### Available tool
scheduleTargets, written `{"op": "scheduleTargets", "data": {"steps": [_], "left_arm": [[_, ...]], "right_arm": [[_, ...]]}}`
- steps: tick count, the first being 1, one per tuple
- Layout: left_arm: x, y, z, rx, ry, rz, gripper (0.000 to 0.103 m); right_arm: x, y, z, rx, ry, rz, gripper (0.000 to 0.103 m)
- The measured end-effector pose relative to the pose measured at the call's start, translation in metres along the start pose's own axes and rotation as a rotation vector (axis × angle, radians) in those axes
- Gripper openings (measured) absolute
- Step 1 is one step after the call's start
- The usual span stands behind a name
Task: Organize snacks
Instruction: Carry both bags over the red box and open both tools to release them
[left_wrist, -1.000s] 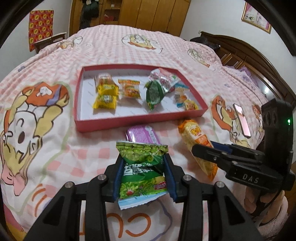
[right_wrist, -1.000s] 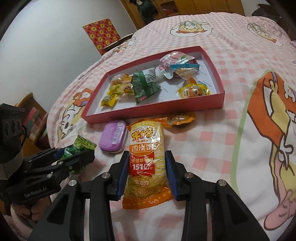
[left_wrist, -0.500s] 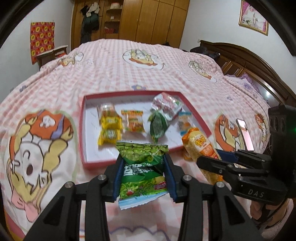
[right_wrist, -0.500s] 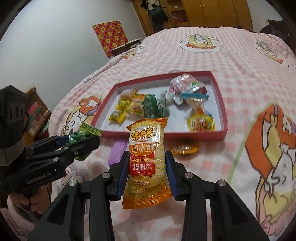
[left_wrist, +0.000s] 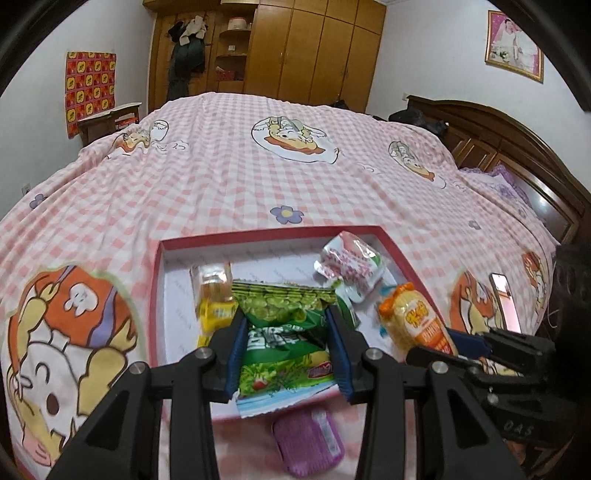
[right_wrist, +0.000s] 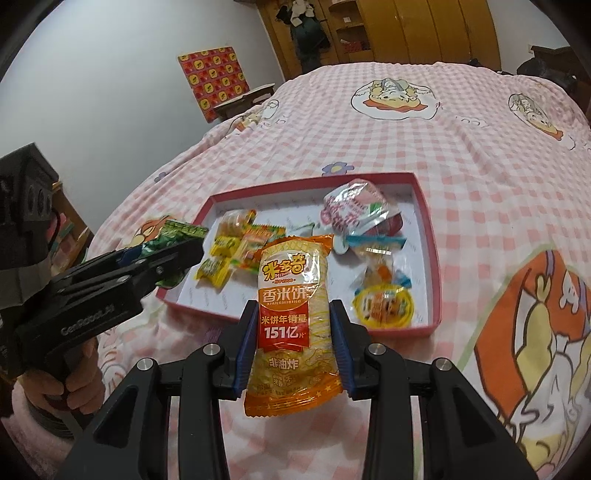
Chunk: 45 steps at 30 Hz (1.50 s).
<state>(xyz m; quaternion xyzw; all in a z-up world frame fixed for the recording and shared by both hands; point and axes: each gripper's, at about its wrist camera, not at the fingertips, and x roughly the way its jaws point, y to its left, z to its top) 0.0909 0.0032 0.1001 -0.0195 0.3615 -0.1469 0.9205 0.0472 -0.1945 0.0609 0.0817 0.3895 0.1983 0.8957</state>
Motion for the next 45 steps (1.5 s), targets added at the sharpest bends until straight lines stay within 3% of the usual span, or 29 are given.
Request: {"op": "scheduleTargets", "data": {"steps": [13,24,45], "left_arm": [[0.057,0.008,0.032,-0.013,0.02,0.023,0.042],[0.1,0.022,0.04,-0.059,0.085,0.049,0.042],[0.108,0.032,0.037,-0.106,0.11,0.067,0.045]], "right_arm": [[0.028,-0.014,0.021,0.014,-0.022,-0.018,0.038],[0.048,-0.015,0.031,0.005,-0.027,-0.039,0.038],[0.063,-0.019,0.037,0.004,-0.047,-0.046,0.039]]}}
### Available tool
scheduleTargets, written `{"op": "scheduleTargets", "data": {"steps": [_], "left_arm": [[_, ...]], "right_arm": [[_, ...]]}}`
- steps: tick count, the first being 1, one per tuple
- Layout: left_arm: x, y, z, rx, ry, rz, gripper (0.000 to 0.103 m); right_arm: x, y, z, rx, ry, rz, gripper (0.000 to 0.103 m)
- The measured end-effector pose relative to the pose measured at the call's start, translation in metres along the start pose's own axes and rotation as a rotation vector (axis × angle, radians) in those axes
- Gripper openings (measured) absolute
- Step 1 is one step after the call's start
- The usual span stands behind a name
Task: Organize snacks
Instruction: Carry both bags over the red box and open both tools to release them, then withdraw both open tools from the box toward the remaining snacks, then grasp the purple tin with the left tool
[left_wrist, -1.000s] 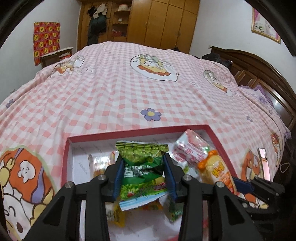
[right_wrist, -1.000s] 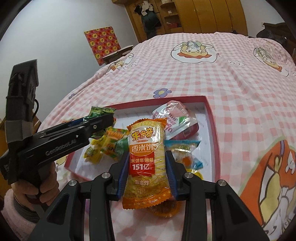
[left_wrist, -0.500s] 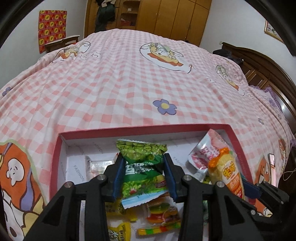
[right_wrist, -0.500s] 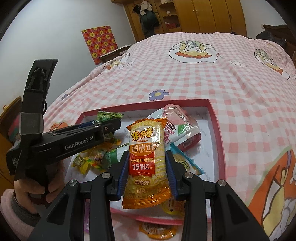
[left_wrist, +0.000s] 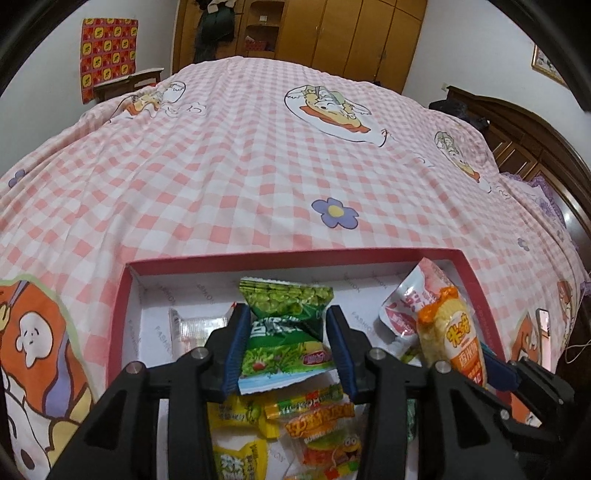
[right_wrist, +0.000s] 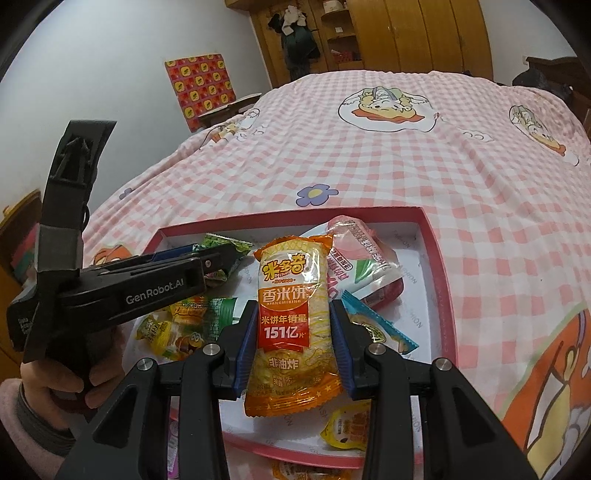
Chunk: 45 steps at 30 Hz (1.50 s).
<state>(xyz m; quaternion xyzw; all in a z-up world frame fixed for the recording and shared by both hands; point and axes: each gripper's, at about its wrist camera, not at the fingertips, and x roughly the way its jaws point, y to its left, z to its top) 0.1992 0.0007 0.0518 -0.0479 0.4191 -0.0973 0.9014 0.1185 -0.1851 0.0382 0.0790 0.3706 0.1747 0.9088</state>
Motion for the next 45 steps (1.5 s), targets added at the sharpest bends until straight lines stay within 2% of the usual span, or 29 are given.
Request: {"op": "scheduleTargets", "data": {"steps": [4,6,12,19,32,35,38,45], "left_arm": [[-0.01,0.004,-0.003,-0.019,-0.001,-0.018,0.047],[-0.017,0.004,-0.005,-0.02,-0.005,-0.019,0.051],[-0.038,-0.002,-0.012,0.011,-0.025,-0.01,0.058],[-0.06,-0.006,-0.031,0.017,-0.005,-0.003,0.058],[-0.108,-0.017,-0.073,0.001,-0.029,-0.062,0.059],[-0.114,-0.018,-0.089,-0.004,-0.006,-0.073,0.059],[-0.115,-0.019,-0.102,0.014,0.018,-0.047,0.06],[-0.098,-0.019,-0.125,0.023,0.086,-0.042,0.06]], "right_arm": [[-0.004,-0.003,0.0,0.017,-0.005,0.017,0.042],[-0.008,-0.002,0.0,0.019,-0.017,0.018,0.048],[-0.021,0.0,-0.002,0.014,-0.04,0.017,0.05],[-0.037,0.0,-0.011,0.024,-0.044,0.022,0.051],[-0.065,-0.002,-0.037,0.052,-0.038,0.042,0.052],[-0.068,-0.001,-0.046,0.055,-0.027,0.045,0.052],[-0.07,0.001,-0.054,0.051,-0.012,0.044,0.052],[-0.069,0.001,-0.069,0.046,0.004,0.019,0.052]]}}
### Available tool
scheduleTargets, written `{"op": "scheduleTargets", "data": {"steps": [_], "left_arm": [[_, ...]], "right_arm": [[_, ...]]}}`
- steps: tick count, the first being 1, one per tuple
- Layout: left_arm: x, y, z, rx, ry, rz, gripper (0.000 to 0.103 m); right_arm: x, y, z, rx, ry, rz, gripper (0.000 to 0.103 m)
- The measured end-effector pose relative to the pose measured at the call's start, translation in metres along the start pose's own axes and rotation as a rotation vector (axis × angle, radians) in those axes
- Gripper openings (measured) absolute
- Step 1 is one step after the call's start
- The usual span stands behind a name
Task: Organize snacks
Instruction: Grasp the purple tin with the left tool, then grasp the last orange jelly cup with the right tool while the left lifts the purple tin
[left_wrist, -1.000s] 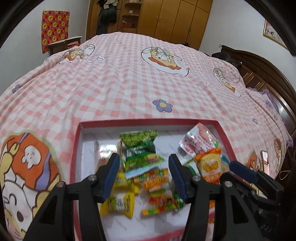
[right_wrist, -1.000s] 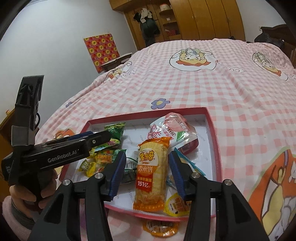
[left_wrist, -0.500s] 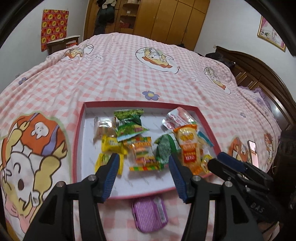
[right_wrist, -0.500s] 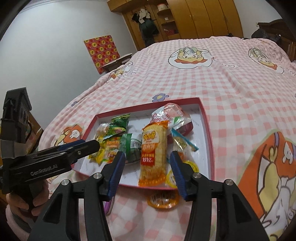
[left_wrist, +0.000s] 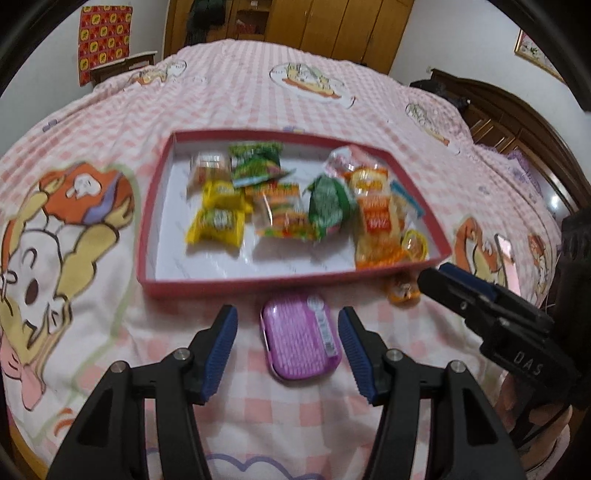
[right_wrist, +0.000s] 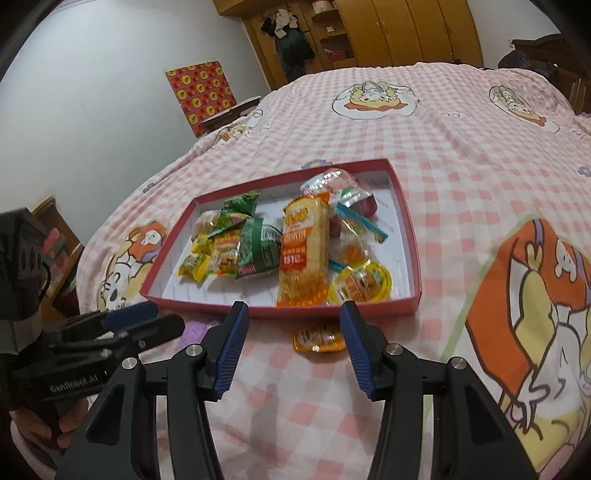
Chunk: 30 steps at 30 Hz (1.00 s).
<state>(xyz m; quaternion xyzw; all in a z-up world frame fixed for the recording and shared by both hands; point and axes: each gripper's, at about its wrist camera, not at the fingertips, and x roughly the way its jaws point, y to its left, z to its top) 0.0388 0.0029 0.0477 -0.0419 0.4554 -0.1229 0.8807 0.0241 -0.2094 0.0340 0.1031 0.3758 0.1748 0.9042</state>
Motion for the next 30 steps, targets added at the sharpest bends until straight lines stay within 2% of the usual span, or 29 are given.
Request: {"op": "scheduleTargets", "data": {"steps": [4,10,19,21,30], "left_arm": [[0.008,-0.005,-0.005,0.006,0.023,-0.019,0.06],[0.021,-0.005,-0.01,-0.01,0.033,-0.006,0.06],[0.032,-0.004,-0.014,-0.006,-0.019,0.024,0.06],[0.031,-0.004,-0.015,-0.009,-0.025,0.032,0.055],[0.026,0.0,-0.017,-0.005,-0.024,0.009,0.054]], "right_arm": [[0.007,-0.003,-0.006,-0.002,0.021,-0.033,0.052],[0.016,-0.01,-0.014,0.016,0.044,-0.065,0.052],[0.029,-0.013,-0.016,0.026,0.074,-0.091,0.052],[0.033,-0.012,-0.016,0.025,0.079,-0.1,0.052],[0.043,-0.004,-0.014,-0.008,0.081,-0.139,0.053]]}}
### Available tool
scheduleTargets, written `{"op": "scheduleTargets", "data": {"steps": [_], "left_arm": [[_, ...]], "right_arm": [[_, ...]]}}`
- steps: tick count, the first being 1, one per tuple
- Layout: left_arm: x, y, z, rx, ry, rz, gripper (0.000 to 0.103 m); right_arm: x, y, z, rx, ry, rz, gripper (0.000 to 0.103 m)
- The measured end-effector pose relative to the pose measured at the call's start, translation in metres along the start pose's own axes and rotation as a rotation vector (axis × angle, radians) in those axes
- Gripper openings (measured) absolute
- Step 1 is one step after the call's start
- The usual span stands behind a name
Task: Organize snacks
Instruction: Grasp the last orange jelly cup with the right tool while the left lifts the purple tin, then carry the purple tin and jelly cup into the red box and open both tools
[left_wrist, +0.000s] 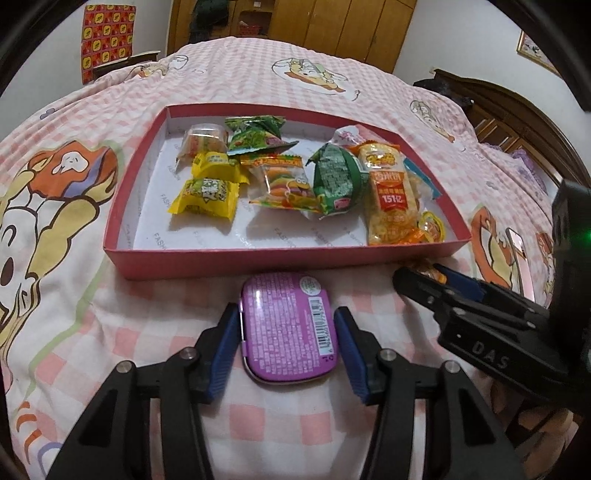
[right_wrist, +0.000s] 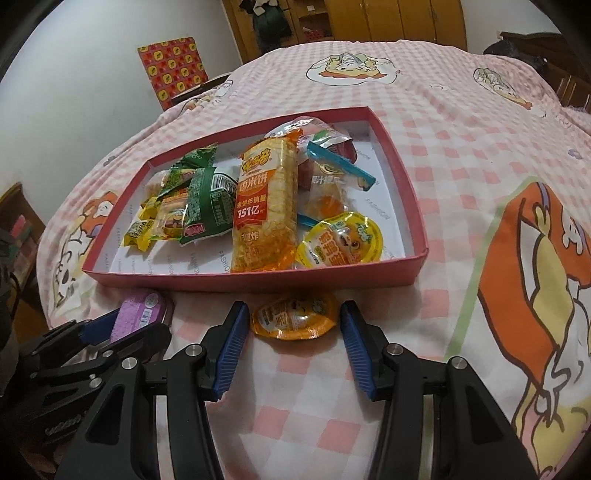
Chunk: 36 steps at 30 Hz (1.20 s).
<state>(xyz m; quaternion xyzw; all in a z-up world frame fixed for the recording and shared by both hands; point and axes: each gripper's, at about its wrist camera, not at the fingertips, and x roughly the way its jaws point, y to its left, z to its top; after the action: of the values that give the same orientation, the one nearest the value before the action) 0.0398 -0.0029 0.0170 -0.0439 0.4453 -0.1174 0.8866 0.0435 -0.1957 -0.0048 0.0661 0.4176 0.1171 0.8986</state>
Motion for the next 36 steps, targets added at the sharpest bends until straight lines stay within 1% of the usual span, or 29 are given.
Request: {"op": "scheduleTargets", "data": {"steps": [2,3,5,9,15,26,28,31,36], "left_arm": [[-0.002,0.0,-0.001,0.007,0.0,-0.004,0.054],[-0.003,-0.001,-0.002,0.018,-0.001,-0.001,0.054],[-0.005,-0.002,-0.004,0.029,-0.002,0.0,0.054],[-0.013,-0.003,-0.006,0.045,-0.001,-0.024,0.054],[-0.025,-0.005,-0.007,0.058,-0.012,-0.052,0.054],[-0.047,-0.005,0.001,0.054,-0.06,-0.069,0.054],[-0.052,-0.006,0.003,0.059,-0.072,-0.073,0.054],[-0.058,-0.006,0.008,0.062,-0.09,-0.076,0.054],[-0.063,-0.002,0.024,0.064,-0.119,-0.064,0.054]], "right_arm": [[0.0,0.001,-0.001,-0.007,-0.003,-0.005,0.052],[0.0,0.001,-0.001,-0.006,-0.006,-0.01,0.049],[-0.002,0.001,-0.003,-0.003,-0.009,-0.013,0.047],[-0.008,-0.001,-0.008,0.005,-0.014,0.0,0.043],[-0.022,-0.002,-0.016,0.016,-0.015,0.05,0.043],[-0.039,0.004,-0.016,0.009,-0.029,0.101,0.043],[-0.042,0.005,-0.015,0.01,-0.033,0.116,0.043],[-0.046,0.007,-0.013,-0.004,-0.043,0.116,0.043],[-0.049,0.011,-0.007,-0.013,-0.049,0.126,0.043]]}}
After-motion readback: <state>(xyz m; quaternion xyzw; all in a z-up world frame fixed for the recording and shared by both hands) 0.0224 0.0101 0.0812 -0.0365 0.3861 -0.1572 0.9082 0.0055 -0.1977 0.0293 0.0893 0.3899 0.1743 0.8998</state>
